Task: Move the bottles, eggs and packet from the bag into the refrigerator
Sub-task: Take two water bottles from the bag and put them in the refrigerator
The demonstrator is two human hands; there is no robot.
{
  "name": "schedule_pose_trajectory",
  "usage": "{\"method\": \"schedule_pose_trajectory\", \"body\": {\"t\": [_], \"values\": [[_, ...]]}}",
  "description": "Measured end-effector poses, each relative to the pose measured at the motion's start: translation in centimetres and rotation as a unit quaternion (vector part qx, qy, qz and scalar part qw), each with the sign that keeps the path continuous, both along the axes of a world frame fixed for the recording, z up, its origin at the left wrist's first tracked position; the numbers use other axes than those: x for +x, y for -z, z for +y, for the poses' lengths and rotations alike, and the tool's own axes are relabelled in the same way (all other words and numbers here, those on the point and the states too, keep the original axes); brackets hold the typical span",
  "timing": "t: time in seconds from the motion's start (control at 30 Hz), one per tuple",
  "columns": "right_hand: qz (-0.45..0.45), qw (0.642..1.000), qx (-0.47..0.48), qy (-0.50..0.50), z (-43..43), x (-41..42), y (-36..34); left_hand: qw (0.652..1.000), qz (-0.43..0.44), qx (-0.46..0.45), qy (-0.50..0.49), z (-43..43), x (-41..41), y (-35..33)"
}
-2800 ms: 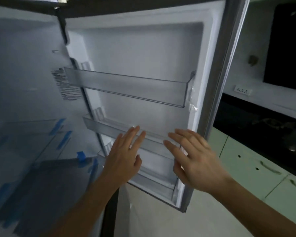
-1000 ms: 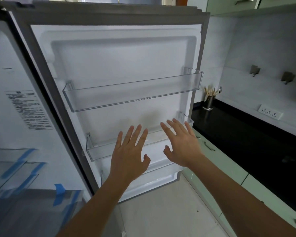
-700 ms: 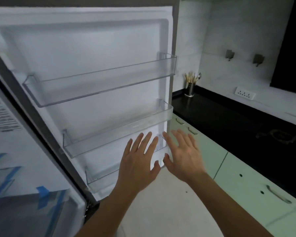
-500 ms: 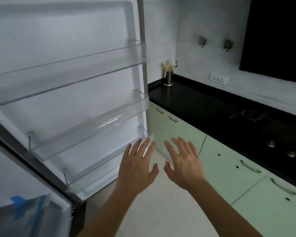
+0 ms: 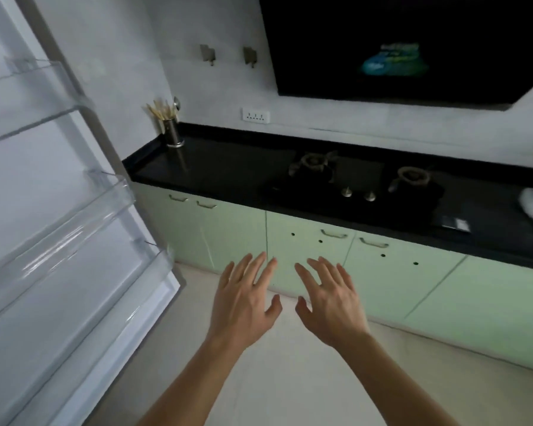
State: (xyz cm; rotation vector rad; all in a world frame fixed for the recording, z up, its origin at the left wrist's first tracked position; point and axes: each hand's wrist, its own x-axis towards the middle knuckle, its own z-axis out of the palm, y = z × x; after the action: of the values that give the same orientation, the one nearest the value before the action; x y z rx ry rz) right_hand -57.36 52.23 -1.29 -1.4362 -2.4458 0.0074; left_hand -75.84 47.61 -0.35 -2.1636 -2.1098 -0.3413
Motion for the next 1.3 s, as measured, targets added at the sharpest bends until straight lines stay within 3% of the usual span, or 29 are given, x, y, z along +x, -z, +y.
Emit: {"method": "schedule_pose_trajectory", "body": {"t": [0.37, 0.8, 1.3], "values": [[-0.01, 0.977, -0.016, 0.211, -8.9, 5.6, 1.3, 0.981, -0.042, -0.028, 0.188, -1.5, 5.2, 2.3], [-0.01, 0.912, -0.025, 0.408, -17.4, 15.2, 1.5, 0.926, -0.061, -0.038, 0.372, -2.5, 17.1, 2.6], [0.026, 0.865, -0.021, 0.501, -16.5, 34.6, 1.8, 0.89, -0.008, -0.048, 0.454, 1.0, 38.6, 2.6]]}}
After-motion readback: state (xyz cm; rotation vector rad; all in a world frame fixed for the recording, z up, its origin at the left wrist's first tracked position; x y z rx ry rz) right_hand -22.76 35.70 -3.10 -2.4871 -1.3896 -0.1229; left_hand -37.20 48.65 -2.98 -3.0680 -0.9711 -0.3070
